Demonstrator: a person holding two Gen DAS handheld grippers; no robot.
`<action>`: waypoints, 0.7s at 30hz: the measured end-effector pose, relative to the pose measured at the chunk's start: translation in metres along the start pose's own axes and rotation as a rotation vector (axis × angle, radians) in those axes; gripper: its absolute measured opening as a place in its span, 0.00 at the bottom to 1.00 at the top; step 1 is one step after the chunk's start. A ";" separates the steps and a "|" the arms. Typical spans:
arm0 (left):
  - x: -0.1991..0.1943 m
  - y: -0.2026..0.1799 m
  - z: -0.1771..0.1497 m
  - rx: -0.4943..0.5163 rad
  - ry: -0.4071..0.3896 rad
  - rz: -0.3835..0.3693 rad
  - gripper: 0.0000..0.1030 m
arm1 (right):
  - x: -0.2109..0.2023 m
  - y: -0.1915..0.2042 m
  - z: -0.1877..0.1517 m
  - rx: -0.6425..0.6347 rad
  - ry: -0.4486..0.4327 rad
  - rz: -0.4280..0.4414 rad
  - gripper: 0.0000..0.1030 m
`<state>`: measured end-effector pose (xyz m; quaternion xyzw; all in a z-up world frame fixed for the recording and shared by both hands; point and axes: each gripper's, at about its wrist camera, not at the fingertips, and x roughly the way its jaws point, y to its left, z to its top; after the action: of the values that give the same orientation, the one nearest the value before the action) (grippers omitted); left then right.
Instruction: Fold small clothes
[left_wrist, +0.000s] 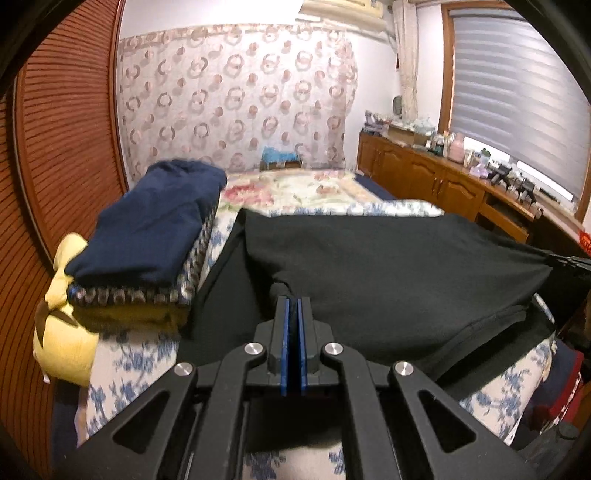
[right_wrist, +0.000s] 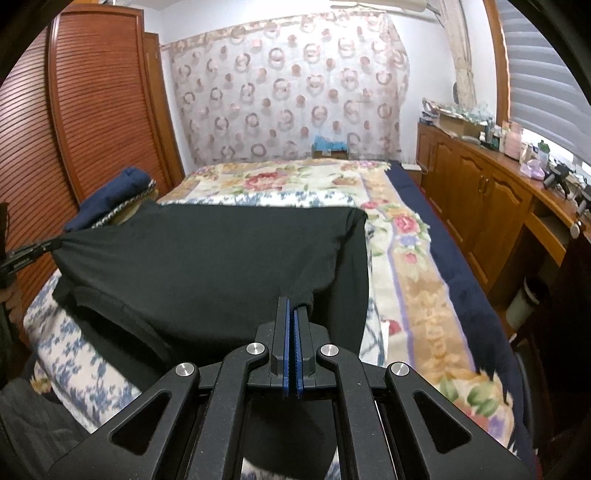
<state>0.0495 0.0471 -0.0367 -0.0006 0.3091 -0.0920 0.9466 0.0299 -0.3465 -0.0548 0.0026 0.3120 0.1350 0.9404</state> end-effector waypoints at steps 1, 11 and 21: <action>0.003 0.000 -0.003 0.001 0.022 -0.003 0.03 | 0.000 0.000 -0.004 0.002 0.005 0.002 0.00; 0.009 0.011 -0.022 -0.012 0.092 0.002 0.27 | 0.017 -0.009 -0.031 0.014 0.085 -0.077 0.14; 0.047 0.027 -0.026 0.010 0.205 -0.003 0.31 | 0.051 0.014 -0.005 -0.043 0.055 -0.034 0.30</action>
<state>0.0760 0.0666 -0.0862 0.0132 0.4037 -0.0943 0.9099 0.0630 -0.3202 -0.0876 -0.0265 0.3347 0.1256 0.9335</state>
